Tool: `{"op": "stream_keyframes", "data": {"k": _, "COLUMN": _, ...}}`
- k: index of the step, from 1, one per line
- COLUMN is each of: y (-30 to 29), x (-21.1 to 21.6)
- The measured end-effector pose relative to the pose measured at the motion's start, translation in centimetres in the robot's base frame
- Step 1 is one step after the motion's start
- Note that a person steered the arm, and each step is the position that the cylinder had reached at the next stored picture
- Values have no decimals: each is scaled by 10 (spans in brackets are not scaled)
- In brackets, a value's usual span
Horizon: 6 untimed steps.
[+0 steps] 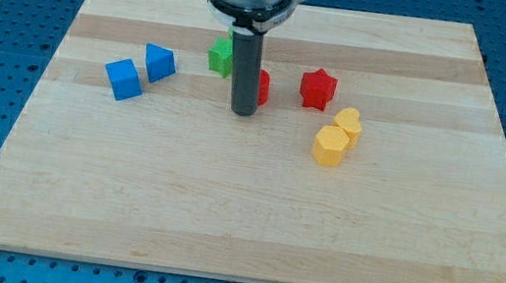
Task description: Move the red circle left to the red star
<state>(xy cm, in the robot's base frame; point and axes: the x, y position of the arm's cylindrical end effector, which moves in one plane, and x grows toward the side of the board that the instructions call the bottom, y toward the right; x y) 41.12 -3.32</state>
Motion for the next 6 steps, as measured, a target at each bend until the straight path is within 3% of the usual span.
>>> {"op": "stream_keyframes", "data": {"k": 3, "y": -42, "x": -31}}
{"op": "stream_keyframes", "data": {"k": 6, "y": 1, "x": -31}}
